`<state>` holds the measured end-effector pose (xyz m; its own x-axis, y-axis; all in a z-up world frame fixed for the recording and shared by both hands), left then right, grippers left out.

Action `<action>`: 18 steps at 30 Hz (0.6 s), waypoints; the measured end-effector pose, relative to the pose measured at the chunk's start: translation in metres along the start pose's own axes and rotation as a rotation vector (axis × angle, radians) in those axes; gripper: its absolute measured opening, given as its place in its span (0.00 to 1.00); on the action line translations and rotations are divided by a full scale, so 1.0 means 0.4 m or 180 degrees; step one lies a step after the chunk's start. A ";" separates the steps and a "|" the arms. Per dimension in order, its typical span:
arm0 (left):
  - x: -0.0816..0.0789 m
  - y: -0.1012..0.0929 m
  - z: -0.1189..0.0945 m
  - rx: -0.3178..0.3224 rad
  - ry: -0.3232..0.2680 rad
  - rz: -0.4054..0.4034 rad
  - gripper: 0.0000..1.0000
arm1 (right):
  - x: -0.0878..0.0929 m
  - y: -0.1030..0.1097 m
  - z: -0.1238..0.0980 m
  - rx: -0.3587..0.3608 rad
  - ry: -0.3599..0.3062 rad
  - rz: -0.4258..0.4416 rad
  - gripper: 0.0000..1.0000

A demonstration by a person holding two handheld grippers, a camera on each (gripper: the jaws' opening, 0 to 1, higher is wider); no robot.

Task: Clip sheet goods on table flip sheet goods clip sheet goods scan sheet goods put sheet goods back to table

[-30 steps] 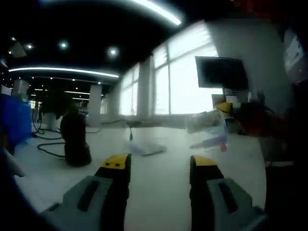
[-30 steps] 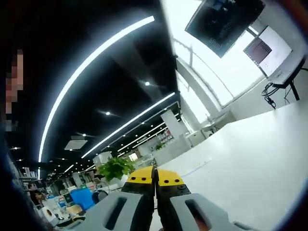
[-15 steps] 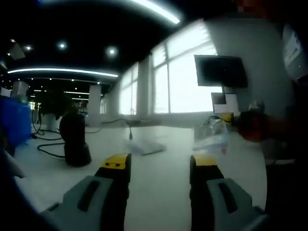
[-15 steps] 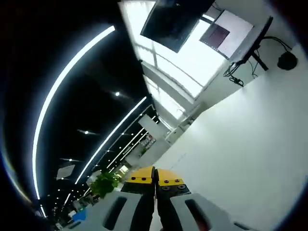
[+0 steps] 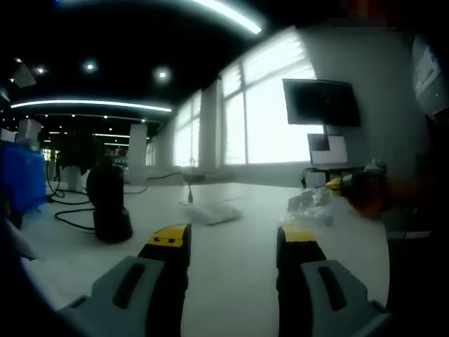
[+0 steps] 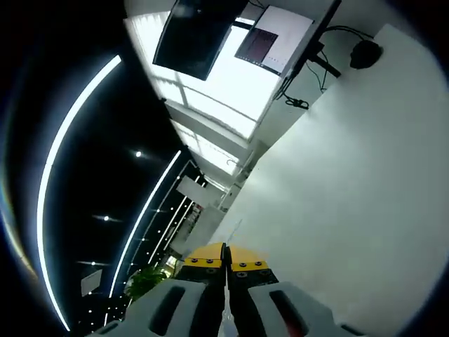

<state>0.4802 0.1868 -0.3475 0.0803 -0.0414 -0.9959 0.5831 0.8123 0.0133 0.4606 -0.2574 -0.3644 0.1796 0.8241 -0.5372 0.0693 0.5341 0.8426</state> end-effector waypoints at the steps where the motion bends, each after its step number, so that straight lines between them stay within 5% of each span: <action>1: 0.000 0.000 0.000 0.0001 0.0002 0.0002 0.41 | -0.001 -0.003 -0.001 0.0031 0.0000 0.0016 0.00; 8: 0.000 0.001 0.000 0.0001 0.0001 -0.0003 0.41 | 0.001 -0.027 -0.003 0.0144 -0.0023 0.0210 0.00; 11: 0.001 0.000 0.000 0.0001 0.0002 0.0001 0.41 | 0.004 -0.032 -0.006 0.0164 -0.0059 0.0084 0.01; 15: 0.001 0.000 0.000 0.0004 0.0003 0.0000 0.41 | -0.005 -0.029 -0.007 0.0133 -0.0142 0.0068 0.23; 18: 0.001 0.000 0.000 0.0006 0.0002 -0.0002 0.41 | -0.018 -0.023 -0.009 0.0111 -0.0212 -0.0024 0.30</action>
<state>0.4801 0.1867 -0.3478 0.0794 -0.0415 -0.9960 0.5848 0.8111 0.0129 0.4552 -0.2676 -0.3682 0.2436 0.8052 -0.5406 0.1048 0.5323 0.8400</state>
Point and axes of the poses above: the point that each gripper's makers call its tool centre point, and the gripper's own axes: z roughly forward along the fingers, y roughly to its left, x roughly out of its underside, the point moved 9 cm from there along -z, roughly backward along the fingers, and after that the axes turned 3 degrees about -x, right-handed, at the moved point
